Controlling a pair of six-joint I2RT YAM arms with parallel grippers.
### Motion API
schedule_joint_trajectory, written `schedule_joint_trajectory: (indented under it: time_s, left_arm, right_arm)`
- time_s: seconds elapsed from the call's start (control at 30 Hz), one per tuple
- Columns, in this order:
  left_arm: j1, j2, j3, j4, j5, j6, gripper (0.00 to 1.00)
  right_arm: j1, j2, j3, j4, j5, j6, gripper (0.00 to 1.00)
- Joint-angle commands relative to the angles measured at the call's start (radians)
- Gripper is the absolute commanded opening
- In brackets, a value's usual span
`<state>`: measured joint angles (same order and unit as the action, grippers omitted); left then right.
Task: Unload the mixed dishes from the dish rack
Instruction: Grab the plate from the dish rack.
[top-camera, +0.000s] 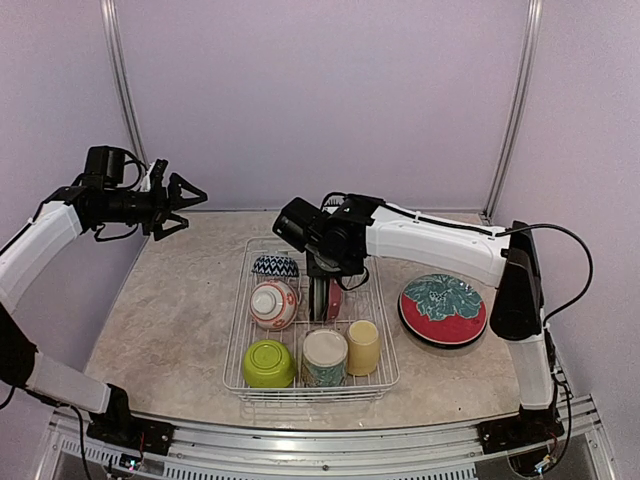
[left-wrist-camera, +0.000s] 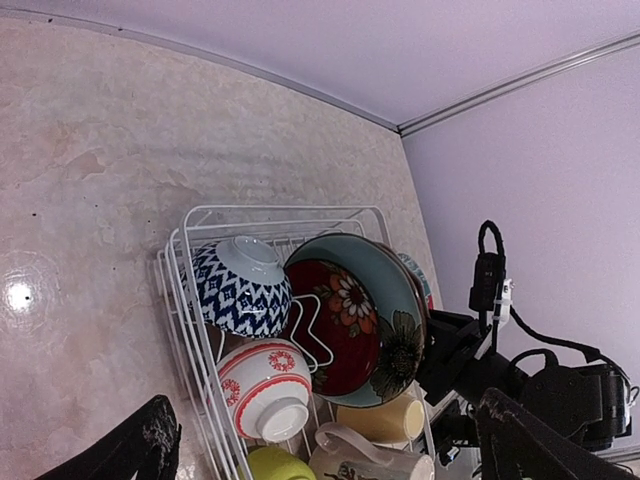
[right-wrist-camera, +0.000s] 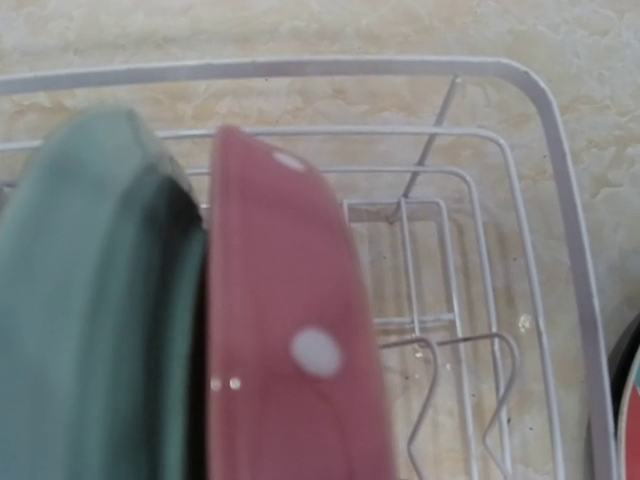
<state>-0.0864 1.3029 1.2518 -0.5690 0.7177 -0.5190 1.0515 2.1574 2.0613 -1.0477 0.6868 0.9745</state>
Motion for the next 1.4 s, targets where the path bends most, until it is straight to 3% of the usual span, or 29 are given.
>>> schedule_joint_trajectory:
  time_s: [0.0, 0.27, 0.47, 0.53, 0.63, 0.73, 0.8, 1.03, 1.23, 1.37]
  left_arm:
    - [0.010, 0.005, 0.018, -0.003, -0.010, 0.012, 0.99]
    - [0.006, 0.008, 0.014, 0.007, 0.005, 0.001, 0.99]
    - [-0.011, 0.036, 0.002, 0.027, 0.021, -0.015, 0.99]
    - [-0.022, 0.051, 0.003, 0.022, 0.030, -0.019, 0.99]
    - [-0.060, 0.046, 0.002, 0.022, 0.017, -0.013, 0.99]
    - [-0.094, 0.050, -0.002, 0.019, -0.002, -0.012, 0.99]
    - [-0.108, 0.075, 0.003, 0.018, 0.008, -0.023, 0.99]
    - [-0.131, 0.088, -0.013, 0.046, -0.003, -0.042, 0.99]
    - [-0.137, 0.111, -0.028, 0.066, 0.015, -0.082, 0.99]
    - [-0.143, 0.114, -0.019, 0.046, -0.010, -0.079, 0.98]
  right_arm:
    - [0.013, -0.038, 0.097, -0.101, 0.127, -0.018, 0.00]
    - [0.029, -0.080, 0.112, -0.079, 0.143, -0.054, 0.00]
    - [0.037, -0.115, 0.054, 0.064, 0.154, -0.175, 0.00]
    - [0.011, -0.178, -0.076, 0.162, 0.106, -0.203, 0.00]
    - [-0.028, -0.315, -0.319, 0.456, -0.080, -0.302, 0.00]
    - [-0.033, -0.420, -0.442, 0.604, -0.080, -0.335, 0.00]
    - [-0.031, -0.427, -0.431, 0.595, -0.038, -0.354, 0.00]
    - [0.000, -0.286, -0.186, 0.324, 0.146, -0.353, 0.00]
    - [0.006, -0.232, -0.143, 0.322, 0.173, -0.421, 0.00]
    - [0.011, -0.206, -0.151, 0.424, 0.166, -0.548, 0.00]
